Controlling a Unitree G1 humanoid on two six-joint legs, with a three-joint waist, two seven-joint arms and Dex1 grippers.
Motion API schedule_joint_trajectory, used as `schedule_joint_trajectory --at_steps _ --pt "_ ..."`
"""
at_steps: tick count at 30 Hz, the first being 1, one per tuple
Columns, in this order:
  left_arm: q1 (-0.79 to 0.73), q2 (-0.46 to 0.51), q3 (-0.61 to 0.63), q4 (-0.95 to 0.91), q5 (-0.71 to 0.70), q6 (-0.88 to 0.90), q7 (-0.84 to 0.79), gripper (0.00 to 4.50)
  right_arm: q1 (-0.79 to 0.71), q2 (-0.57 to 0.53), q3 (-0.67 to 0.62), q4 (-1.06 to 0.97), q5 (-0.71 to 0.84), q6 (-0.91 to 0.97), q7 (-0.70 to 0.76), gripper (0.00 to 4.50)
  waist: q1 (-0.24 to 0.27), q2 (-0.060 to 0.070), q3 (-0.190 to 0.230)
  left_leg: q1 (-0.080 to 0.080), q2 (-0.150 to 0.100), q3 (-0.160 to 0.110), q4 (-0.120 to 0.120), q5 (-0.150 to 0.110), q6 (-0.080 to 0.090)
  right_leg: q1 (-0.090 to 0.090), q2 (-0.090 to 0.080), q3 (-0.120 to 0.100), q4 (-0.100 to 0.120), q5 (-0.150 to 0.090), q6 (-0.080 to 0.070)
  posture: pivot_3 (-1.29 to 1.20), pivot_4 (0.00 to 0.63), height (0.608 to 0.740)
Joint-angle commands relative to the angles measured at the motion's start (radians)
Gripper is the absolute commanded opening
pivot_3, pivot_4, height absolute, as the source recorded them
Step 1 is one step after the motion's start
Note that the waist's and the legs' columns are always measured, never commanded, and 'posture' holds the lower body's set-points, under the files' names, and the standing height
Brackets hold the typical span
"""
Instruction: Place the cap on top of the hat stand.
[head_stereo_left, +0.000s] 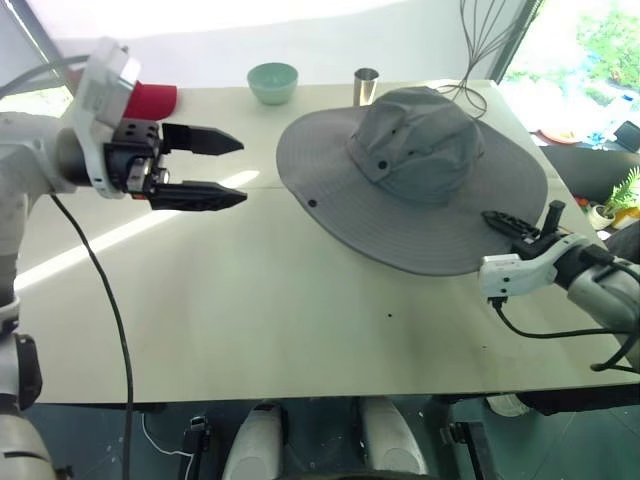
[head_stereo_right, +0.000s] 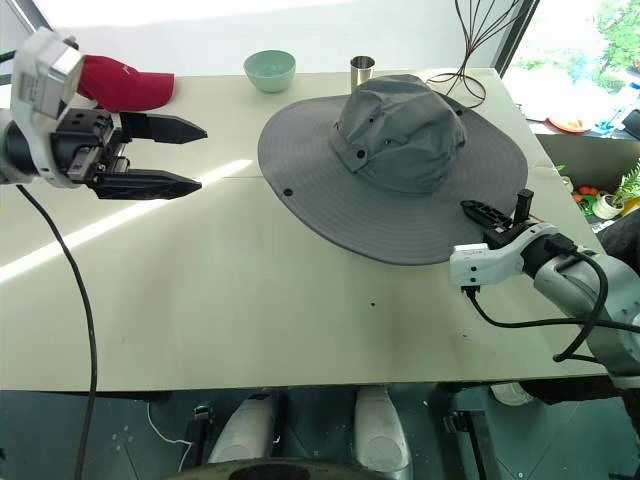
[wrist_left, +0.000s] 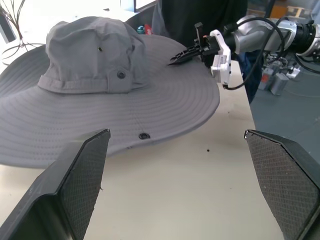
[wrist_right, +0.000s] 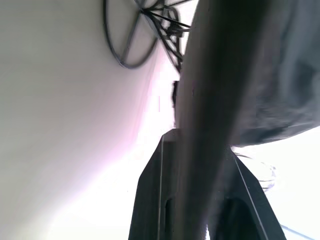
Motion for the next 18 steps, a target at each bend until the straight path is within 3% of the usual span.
schedule_joint_trajectory --at_steps 1,6,9,14,18 --pt "-0.019 0.001 0.048 -0.004 0.009 -0.002 -0.008 4.5 -0.033 -0.026 -0.022 0.032 -0.049 -0.031 -0.094 0.52 0.0 0.0 0.0 0.0 0.0 0.0 0.0 0.0 0.0 0.0 0.0 0.0 0.0 0.0 0.0 0.0 0.15 0.74" --pt "-0.004 -0.002 0.056 -0.013 0.016 -0.006 -0.008 4.5 -0.041 -0.037 -0.018 0.082 -0.015 -0.054 -0.091 0.52 0.0 0.0 0.0 0.0 0.0 0.0 0.0 0.0 0.0 0.0 0.0 0.0 0.0 0.0 0.0 0.0 0.15 0.74" --pt "0.006 -0.005 0.059 -0.017 0.023 -0.012 -0.009 4.5 -0.042 -0.033 -0.036 0.091 0.051 -0.052 -0.054 1.38 -0.001 0.0 0.0 0.0 0.0 0.0 0.0 0.0 0.0 0.0 0.0 0.0 0.0 0.0 0.0 0.0 0.15 0.74" --pt "0.003 -0.019 0.061 -0.008 0.039 -0.017 -0.012 4.5 -0.026 -0.064 -0.047 0.097 0.039 -0.055 -0.052 3.92 0.0 0.0 0.0 0.0 0.0 0.0 0.0 0.0 0.0 0.0 0.0 0.0 0.0 0.0 0.0 0.0 0.15 0.74" --pt "0.0 -0.028 0.059 0.006 0.054 -0.025 -0.021 4.5 0.036 -0.089 -0.101 0.081 0.068 -0.074 -0.04 3.92 0.002 0.0 0.0 0.0 0.0 0.0 0.0 0.0 0.0 0.0 0.0 0.0 0.0 0.0 0.0 0.0 0.15 0.74"
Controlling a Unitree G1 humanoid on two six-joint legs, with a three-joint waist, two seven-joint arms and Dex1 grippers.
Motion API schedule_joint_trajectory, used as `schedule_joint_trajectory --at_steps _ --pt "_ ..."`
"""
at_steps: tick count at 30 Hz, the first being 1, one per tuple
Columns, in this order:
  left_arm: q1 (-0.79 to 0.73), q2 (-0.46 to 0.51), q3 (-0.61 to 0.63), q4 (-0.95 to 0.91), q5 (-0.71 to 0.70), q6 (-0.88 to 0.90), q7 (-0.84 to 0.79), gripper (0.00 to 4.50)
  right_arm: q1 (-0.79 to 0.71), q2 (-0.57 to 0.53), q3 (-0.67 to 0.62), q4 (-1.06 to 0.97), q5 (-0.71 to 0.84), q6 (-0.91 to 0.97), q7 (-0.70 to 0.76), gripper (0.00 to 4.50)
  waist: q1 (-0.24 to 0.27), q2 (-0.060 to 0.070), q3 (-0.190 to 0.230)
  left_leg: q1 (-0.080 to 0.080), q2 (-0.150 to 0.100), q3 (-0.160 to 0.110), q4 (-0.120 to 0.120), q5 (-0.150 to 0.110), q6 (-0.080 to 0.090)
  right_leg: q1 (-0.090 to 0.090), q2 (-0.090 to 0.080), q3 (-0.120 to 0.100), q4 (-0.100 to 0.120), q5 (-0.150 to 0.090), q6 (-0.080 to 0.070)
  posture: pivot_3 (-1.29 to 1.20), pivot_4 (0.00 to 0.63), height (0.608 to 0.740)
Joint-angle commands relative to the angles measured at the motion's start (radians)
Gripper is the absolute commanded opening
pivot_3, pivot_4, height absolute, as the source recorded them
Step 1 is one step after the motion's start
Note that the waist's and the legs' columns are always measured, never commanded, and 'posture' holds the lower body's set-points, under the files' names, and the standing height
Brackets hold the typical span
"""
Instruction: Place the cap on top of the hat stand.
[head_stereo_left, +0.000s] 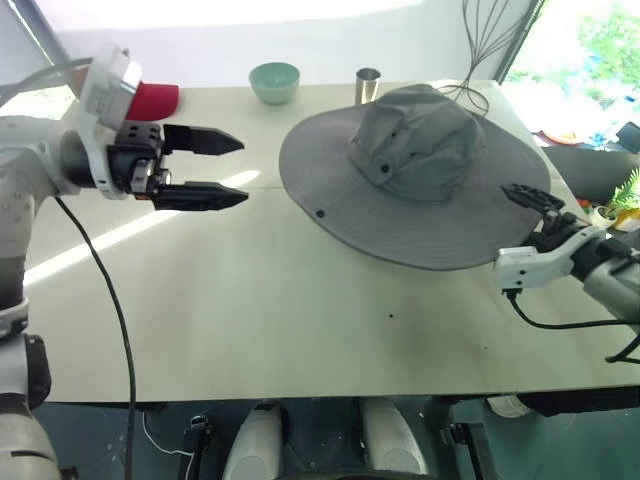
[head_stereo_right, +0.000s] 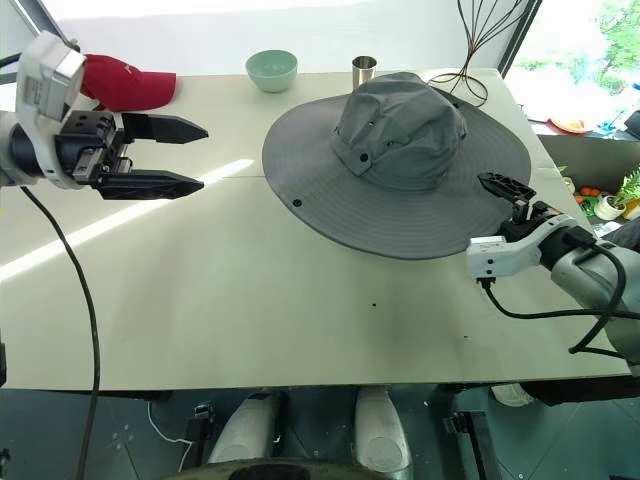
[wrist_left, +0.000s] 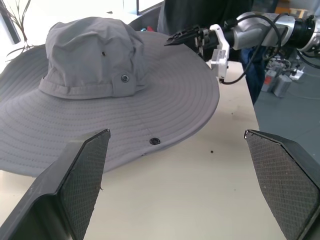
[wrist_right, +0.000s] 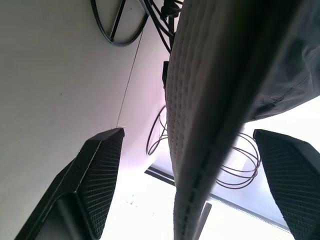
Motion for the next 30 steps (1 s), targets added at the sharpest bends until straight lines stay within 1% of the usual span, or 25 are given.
schedule_joint_trajectory --at_steps 1,5,8,9,10,11,13,14,15,17,19,21,24,27,30 --pt "-0.013 -0.004 0.031 0.007 0.014 -0.023 -0.015 4.5 0.054 -0.032 -0.104 -0.035 0.045 -0.024 0.008 3.92 0.0 0.0 0.0 0.0 0.0 0.0 0.0 0.0 0.0 0.0 0.0 0.0 0.0 0.0 0.0 0.0 0.15 0.74" --pt "-0.03 -0.022 0.014 0.048 0.048 -0.047 -0.034 4.5 0.202 -0.05 -0.286 -0.086 0.136 -0.125 0.067 3.92 0.0 0.0 0.0 -0.001 0.0 0.0 0.0 0.0 0.0 0.0 0.0 0.0 -0.001 0.0 0.0 0.0 0.15 0.74" --pt "-0.05 -0.036 0.002 0.085 0.077 -0.064 -0.048 4.5 0.304 -0.042 -0.398 -0.116 0.265 -0.193 0.161 3.92 -0.002 0.0 0.0 0.0 0.0 0.0 0.0 0.0 0.0 0.0 0.0 0.0 -0.001 0.0 0.0 0.0 0.15 0.74" --pt "-0.054 -0.039 -0.001 0.096 0.088 -0.072 -0.054 4.5 0.332 -0.039 -0.435 -0.121 0.297 -0.204 0.194 4.47 -0.003 -0.001 0.0 0.0 0.0 0.0 0.0 0.0 0.0 0.001 0.0 0.0 -0.001 0.0 0.0 0.0 0.15 0.74" --pt "-0.056 -0.041 -0.006 0.106 0.102 -0.083 -0.061 4.5 0.363 -0.037 -0.471 -0.122 0.352 -0.183 0.255 4.49 -0.002 -0.001 0.0 0.0 0.0 0.0 0.0 0.0 0.0 0.001 0.0 0.0 -0.001 0.0 0.0 0.0 0.15 0.74" --pt "-0.057 -0.042 -0.009 0.115 0.115 -0.094 -0.069 4.5 0.392 -0.035 -0.501 -0.126 0.424 -0.139 0.327 4.49 -0.002 -0.001 0.0 0.0 0.0 0.0 0.0 0.0 0.0 0.001 0.0 0.0 -0.001 0.0 0.0 0.0 0.15 0.74" --pt "-0.058 -0.042 -0.011 0.131 0.135 -0.109 -0.08 4.5 0.433 -0.022 -0.577 -0.15 0.647 0.059 0.507 4.49 -0.002 -0.001 0.0 0.001 0.0 0.0 0.0 0.0 0.0 0.002 0.0 0.0 -0.002 0.0 0.0 0.0 0.15 0.74" --pt "-0.06 -0.041 -0.009 0.139 0.14 -0.113 -0.086 4.5 0.431 -0.024 -0.62 -0.151 0.761 0.175 0.586 4.49 -0.002 -0.001 0.0 0.001 0.0 0.0 0.0 0.0 0.0 0.002 0.0 0.0 -0.002 0.0 0.0 0.0 0.15 0.74" --pt "-0.062 -0.041 -0.008 0.145 0.145 -0.116 -0.089 4.5 0.425 -0.027 -0.648 -0.149 0.832 0.253 0.638 4.49 -0.002 -0.001 0.0 0.001 0.0 0.0 0.0 0.0 0.0 0.003 0.0 0.0 -0.002 0.0 0.0 0.0 0.15 0.74" --pt "-0.065 -0.039 -0.003 0.154 0.153 -0.119 -0.091 4.5 0.381 -0.061 -0.724 -0.099 1.017 0.485 0.764 4.49 -0.002 -0.001 0.0 0.001 0.0 0.0 0.0 0.0 0.0 0.004 0.0 0.0 -0.003 0.0 0.0 0.0 0.15 0.74" --pt "-0.063 -0.032 0.008 0.163 0.161 -0.127 -0.093 4.5 0.302 -0.138 -0.79 0.026 1.18 0.711 0.911 4.49 -0.002 -0.001 0.0 0.002 0.0 0.0 0.0 0.0 0.0 0.004 0.0 0.0 -0.003 0.0 0.0 0.0 0.15 0.74" --pt "-0.057 -0.025 0.017 0.167 0.168 -0.135 -0.093 4.5 0.226 -0.221 -0.797 0.16 1.241 0.839 1.011 4.49 -0.002 0.0 0.001 0.003 0.0 0.0 0.0 0.0 0.0 0.005 0.0 0.0 -0.003 0.0 0.0 0.0 0.15 0.74" --pt "-0.048 -0.019 0.027 0.165 0.171 -0.137 -0.088 4.5 0.151 -0.299 -0.747 0.307 1.238 0.892 1.103 4.49 -0.002 0.0 0.001 0.003 0.001 0.0 -0.001 -0.001 0.001 0.004 0.0 0.0 -0.004 0.0 0.0 0.0 0.15 0.74" --pt "-0.034 -0.009 0.046 0.156 0.168 -0.133 -0.077 4.5 0.076 -0.336 -0.669 0.408 1.242 0.909 1.167 4.49 -0.002 0.0 0.001 0.003 0.001 0.001 -0.001 -0.001 0.002 0.004 0.0 0.0 -0.005 0.0 0.0 0.0 0.15 0.74" --pt "-0.02 0.005 0.067 0.15 0.172 -0.131 -0.066 4.5 -0.009 -0.335 -0.581 0.452 1.244 0.9 1.185 4.49 -0.003 0.0 0.001 0.002 0.001 0.001 -0.001 -0.001 0.002 0.004 0.0 0.0 -0.005 0.0 0.0 0.0 0.15 0.74"
